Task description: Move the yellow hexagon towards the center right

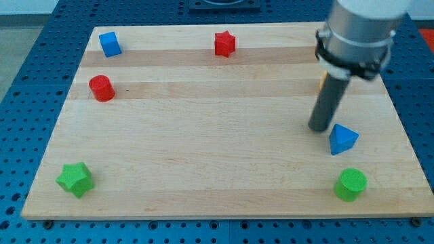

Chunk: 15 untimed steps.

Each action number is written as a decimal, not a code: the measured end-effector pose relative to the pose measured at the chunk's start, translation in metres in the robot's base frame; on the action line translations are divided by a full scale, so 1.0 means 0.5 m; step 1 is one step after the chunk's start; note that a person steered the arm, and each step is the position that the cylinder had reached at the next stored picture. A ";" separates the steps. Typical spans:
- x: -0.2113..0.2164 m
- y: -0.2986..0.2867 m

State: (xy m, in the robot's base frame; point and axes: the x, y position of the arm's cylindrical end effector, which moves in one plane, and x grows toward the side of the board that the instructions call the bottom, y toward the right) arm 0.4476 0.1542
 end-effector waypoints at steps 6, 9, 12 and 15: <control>-0.512 0.110; -0.418 0.161; -0.331 0.157; -0.373 0.081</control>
State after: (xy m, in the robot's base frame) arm 0.2611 0.1947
